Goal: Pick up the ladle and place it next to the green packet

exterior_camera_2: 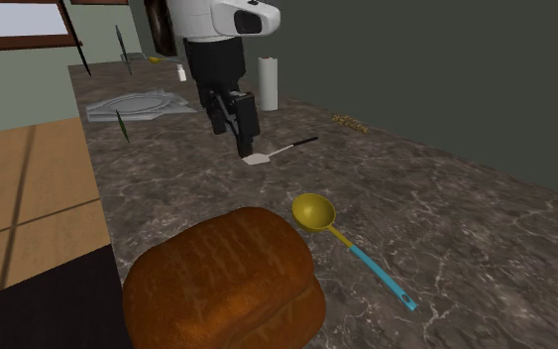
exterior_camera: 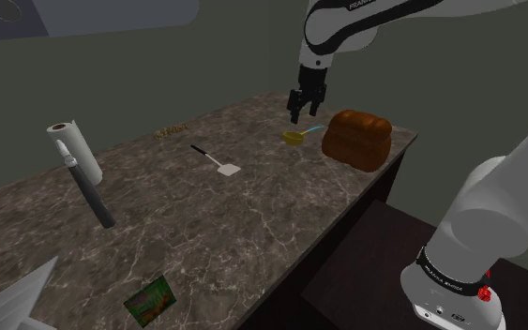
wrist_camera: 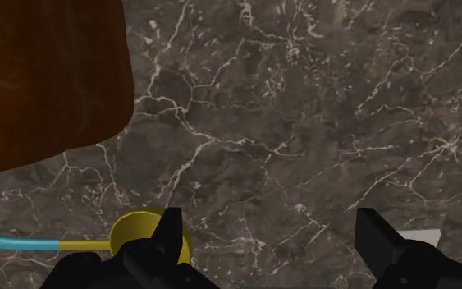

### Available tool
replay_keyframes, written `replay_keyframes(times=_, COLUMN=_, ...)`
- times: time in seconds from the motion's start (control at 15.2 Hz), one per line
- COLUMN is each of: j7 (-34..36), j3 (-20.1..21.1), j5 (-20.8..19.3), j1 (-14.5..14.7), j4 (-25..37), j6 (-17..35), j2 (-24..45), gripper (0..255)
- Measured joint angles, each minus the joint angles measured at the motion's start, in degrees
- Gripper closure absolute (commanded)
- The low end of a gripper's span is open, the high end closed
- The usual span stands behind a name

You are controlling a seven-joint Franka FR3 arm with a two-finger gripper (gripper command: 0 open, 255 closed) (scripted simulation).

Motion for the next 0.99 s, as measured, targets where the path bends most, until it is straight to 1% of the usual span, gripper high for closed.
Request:
replay_keyframes(times=0.33, j7=-3.7, j3=-1.7, j5=0.8, j1=-0.6, j4=5.0, j6=4.8, j2=10.4, gripper=0)
replay_keyframes(times=0.73, j7=-7.8, j3=-3.0, j5=2.4, j1=-1.7, j4=13.7, j6=7.7, j2=22.7, gripper=0)
replay_keyframes(times=0.99, j7=-8.5, j3=-2.9, j5=2.9, j1=-1.8, j4=14.2, j6=9.8, j2=25.5, gripper=0)
